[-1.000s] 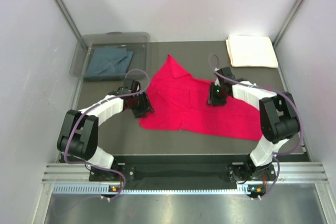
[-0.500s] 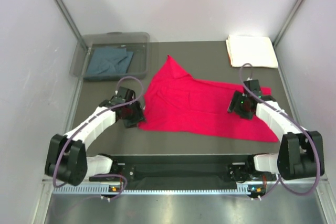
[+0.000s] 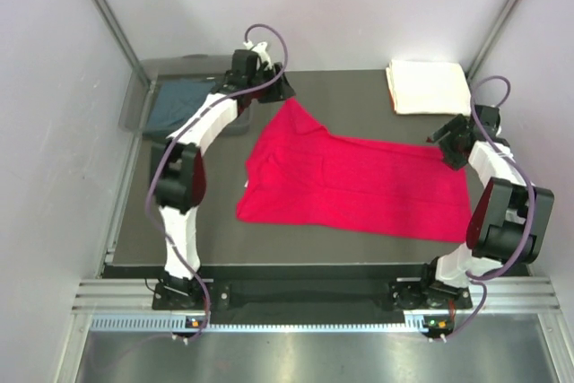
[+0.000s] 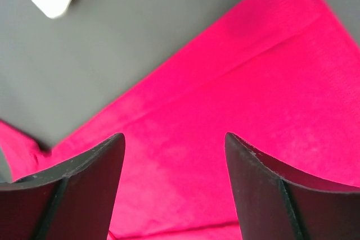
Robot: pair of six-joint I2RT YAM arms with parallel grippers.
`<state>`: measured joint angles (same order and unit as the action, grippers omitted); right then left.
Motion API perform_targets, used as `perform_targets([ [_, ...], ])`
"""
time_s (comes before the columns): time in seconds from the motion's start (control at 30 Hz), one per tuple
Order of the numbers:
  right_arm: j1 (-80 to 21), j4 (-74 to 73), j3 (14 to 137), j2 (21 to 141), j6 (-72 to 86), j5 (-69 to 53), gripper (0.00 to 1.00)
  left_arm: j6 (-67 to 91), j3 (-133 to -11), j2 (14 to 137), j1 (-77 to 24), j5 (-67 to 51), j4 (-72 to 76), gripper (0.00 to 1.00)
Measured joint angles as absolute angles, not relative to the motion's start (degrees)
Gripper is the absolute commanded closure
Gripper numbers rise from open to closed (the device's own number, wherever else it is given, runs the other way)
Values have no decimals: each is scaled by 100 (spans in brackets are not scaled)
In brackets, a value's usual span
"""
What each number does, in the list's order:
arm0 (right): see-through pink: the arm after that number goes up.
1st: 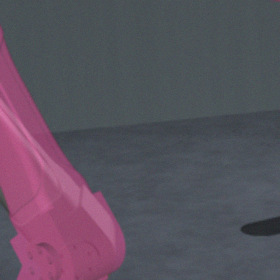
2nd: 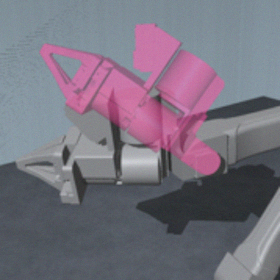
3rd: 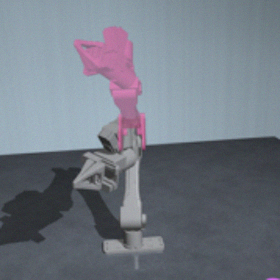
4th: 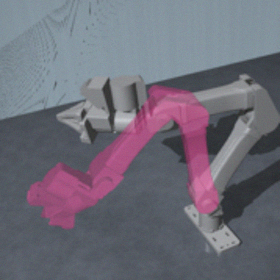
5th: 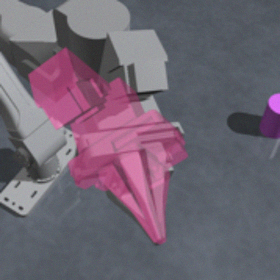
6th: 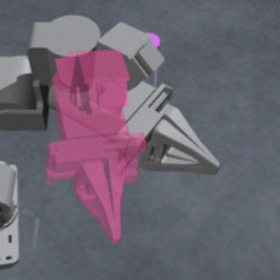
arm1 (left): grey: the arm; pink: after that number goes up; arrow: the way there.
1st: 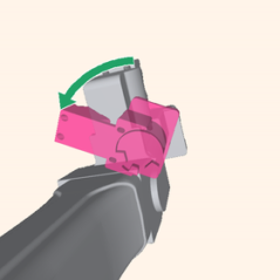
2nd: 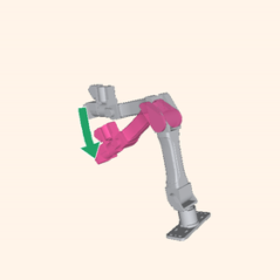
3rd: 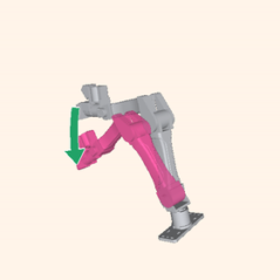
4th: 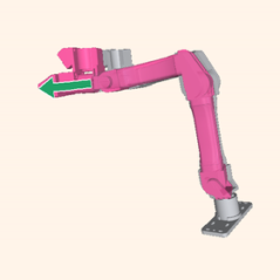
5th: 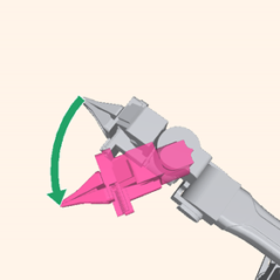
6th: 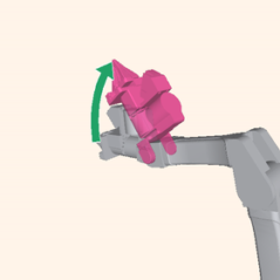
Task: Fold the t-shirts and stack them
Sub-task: Fold the tshirt
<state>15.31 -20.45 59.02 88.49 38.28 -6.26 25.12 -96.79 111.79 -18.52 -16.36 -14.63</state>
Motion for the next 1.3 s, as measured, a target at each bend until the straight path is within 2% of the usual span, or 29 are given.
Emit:
perform_targets([
  [0.1,1697,-1905,5878,8914,3929,-733,29,2261,-10986,12554,-1758,-1920,-1304,39],
  [0.23,1804,-1828,5878,8914,3913,-860,29,2060,-11793,13622,-1636,-1931,-1234,38],
  [0.4,2010,-1763,5837,8912,3859,-1039,29,2034,-12036,14175,-1542,-1599,-1011,34],
  [0.6,2174,-1739,5815,8897,3629,-1133,29,2475,-12086,14374,-1531,-1367,-445,34],
  [0.7,2259,-1734,5815,8886,3555,-1205,29,2746,-12112,14540,-1542,-1317,-189,41],
  [0.83,2414,-1723,5815,8855,3494,-1304,29,3013,-12114,14781,-1568,-1299,19,42],
  [0.97,2532,-1712,5811,8816,3448,-1367,29,3173,-12143,14883,-1623,-1253,196,48],
  [1.07,2593,-1706,5774,8814,3409,-1361,28,3210,-12154,14912,-1653,-1199,231,58],
  [1.17,2635,-1752,5682,8812,3402,-1354,28,3190,-12156,14940,-1675,-1072,224,60],
  [1.3,2744,-1894,5660,8816,3361,-1328,32,3155,-12193,14942,-1682,-862,215,72],
])
